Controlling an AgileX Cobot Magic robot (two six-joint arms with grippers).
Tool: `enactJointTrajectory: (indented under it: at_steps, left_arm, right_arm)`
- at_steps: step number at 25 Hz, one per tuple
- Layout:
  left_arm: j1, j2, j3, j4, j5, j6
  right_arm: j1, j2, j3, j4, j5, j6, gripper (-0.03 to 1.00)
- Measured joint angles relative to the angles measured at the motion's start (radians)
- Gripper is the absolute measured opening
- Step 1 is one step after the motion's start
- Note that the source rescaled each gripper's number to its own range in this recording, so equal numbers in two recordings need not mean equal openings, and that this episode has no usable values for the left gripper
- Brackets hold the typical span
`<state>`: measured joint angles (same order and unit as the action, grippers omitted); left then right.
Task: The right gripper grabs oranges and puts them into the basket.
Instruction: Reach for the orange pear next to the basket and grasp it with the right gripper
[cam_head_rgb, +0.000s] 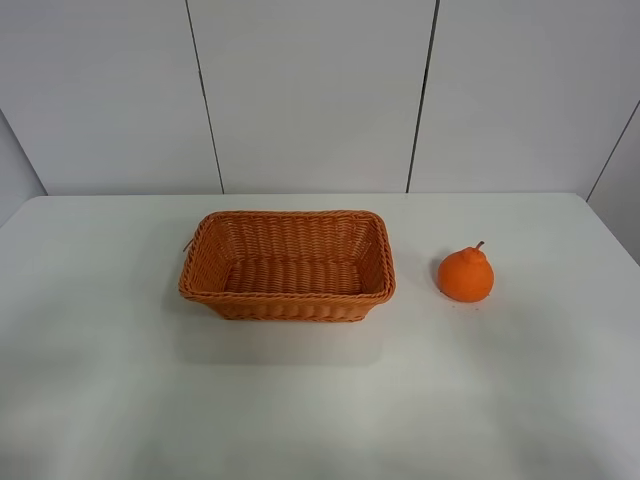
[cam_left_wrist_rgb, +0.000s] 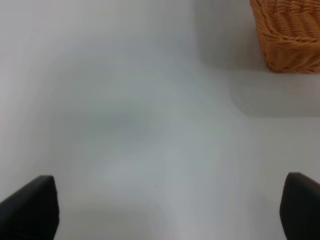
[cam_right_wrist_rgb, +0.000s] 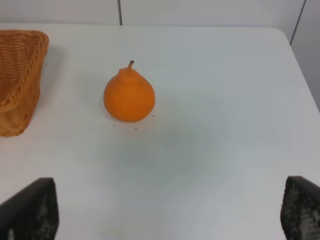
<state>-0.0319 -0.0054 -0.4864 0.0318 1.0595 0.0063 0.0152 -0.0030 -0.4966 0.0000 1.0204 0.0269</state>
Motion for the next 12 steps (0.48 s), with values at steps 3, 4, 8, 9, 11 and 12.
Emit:
enactJointTrajectory:
  at_steps: [3, 4, 8, 9, 11, 12]
  left_arm:
    - [0.000, 0.000, 0.000, 0.000, 0.000, 0.000]
    - [0.000, 0.000, 0.000, 0.000, 0.000, 0.000]
    - [0.000, 0.000, 0.000, 0.000, 0.000, 0.000]
    - [0.000, 0.000, 0.000, 0.000, 0.000, 0.000]
    - [0.000, 0.000, 0.000, 0.000, 0.000, 0.000]
    - [0.000, 0.000, 0.000, 0.000, 0.000, 0.000]
  right_arm:
    - [0.000, 0.000, 0.000, 0.000, 0.000, 0.000, 0.98]
    - [0.000, 0.000, 0.000, 0.000, 0.000, 0.000, 0.98]
    - [0.000, 0.000, 0.000, 0.000, -0.001, 0.000, 0.98]
    - [0.000, 0.000, -0.001, 0.000, -0.001, 0.000, 0.98]
    - [0.000, 0.019, -0.019, 0.000, -0.001, 0.000, 0.98]
    - [0.000, 0.049, -0.035, 0.000, -0.001, 0.000, 0.98]
